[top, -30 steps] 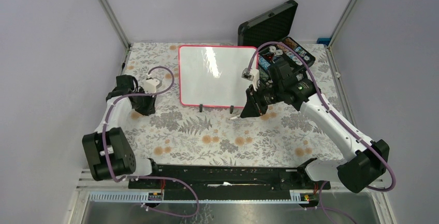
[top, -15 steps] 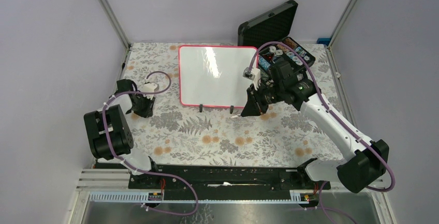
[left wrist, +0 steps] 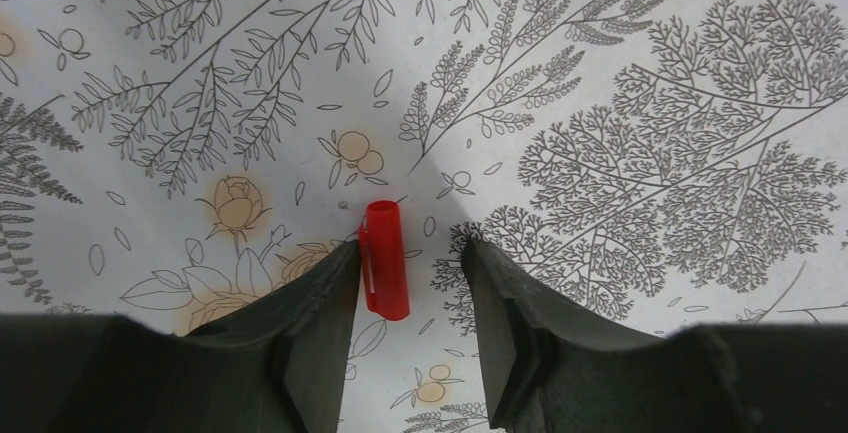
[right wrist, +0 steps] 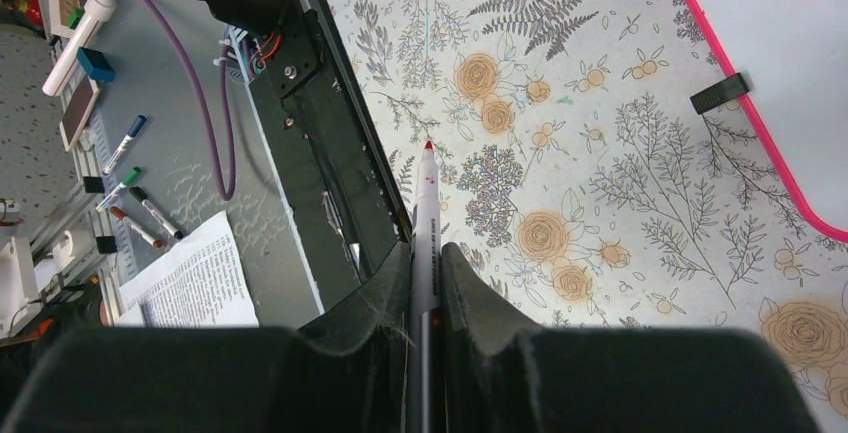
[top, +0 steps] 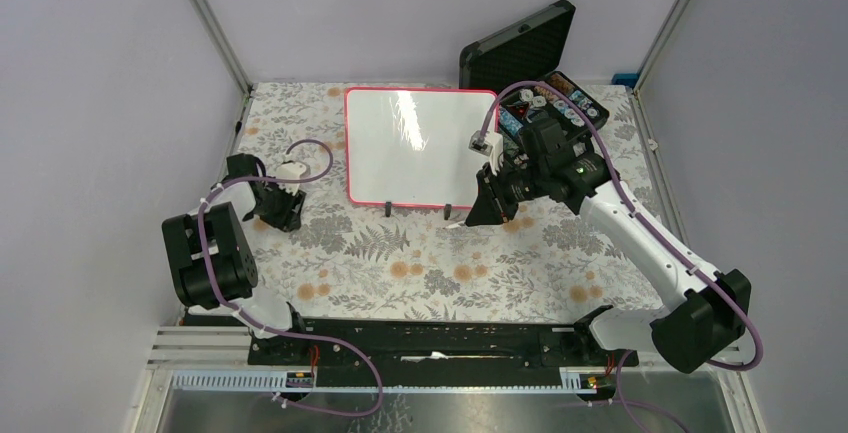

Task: Write a sentence on the whiteboard
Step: Place the pen cap at the center of the board, then move the whiteboard to the center of the board.

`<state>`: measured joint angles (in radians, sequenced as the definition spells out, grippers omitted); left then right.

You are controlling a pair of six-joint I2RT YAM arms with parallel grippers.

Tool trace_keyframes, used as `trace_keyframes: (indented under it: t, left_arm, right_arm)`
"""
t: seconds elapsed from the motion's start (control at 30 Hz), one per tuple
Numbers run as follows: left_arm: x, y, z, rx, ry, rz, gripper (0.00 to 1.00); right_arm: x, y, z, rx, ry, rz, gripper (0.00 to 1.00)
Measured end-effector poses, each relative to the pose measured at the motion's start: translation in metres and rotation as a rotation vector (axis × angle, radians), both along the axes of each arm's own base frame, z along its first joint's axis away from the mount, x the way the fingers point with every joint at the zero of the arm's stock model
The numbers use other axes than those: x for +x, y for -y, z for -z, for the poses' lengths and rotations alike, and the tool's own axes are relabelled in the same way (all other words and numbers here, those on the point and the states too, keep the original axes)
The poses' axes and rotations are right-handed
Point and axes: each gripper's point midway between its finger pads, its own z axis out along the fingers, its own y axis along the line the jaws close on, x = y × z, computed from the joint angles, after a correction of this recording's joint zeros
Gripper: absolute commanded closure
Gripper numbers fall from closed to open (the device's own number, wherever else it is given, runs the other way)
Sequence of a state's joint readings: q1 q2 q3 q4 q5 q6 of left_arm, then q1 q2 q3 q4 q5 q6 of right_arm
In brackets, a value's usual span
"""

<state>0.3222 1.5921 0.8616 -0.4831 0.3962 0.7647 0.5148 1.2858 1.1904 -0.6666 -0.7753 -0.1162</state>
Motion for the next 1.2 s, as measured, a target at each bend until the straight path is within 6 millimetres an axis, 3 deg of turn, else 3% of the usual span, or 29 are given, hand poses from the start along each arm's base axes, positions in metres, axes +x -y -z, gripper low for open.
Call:
trace_keyframes:
  t: [0.3, 0.53, 0.7, 0.9, 1.03, 1.13, 1.2]
  left_arm:
    - [-0.01, 0.006, -0.009, -0.026, -0.025, -0.007, 0.44]
    - [0.001, 0.025, -0.068, -0.035, 0.148, 0.071, 0.45]
    - [0.002, 0.078, -0.105, 0.064, 0.304, 0.41, 0.42]
    - [-0.006, 0.159, -0.125, 0.128, 0.383, 0.812, 0.41]
    - [-0.011, 0.213, -0.124, 0.107, 0.356, 0.949, 0.42]
    - [-0.028, 0.253, -0.107, 0.097, 0.295, 1.046, 0.44]
    - [-0.041, 0.266, -0.092, 0.12, 0.25, 1.118, 0.43]
  right_arm:
    - [0.0, 0.0, 0.002, -0.002, -0.004, 0.001, 1.0]
    - [0.007, 0.007, 0.001, 0.001, -0.006, 0.03, 1.0]
    - [0.028, 0.022, -0.001, 0.017, -0.019, 0.109, 1.0]
    - [0.047, 0.035, -0.005, 0.033, -0.021, 0.184, 1.0]
    - [0.055, 0.043, -0.007, 0.039, -0.019, 0.221, 1.0]
    - [0.065, 0.055, -0.008, 0.042, -0.021, 0.271, 1.0]
    - [0.073, 0.068, -0.009, 0.047, -0.021, 0.317, 1.0]
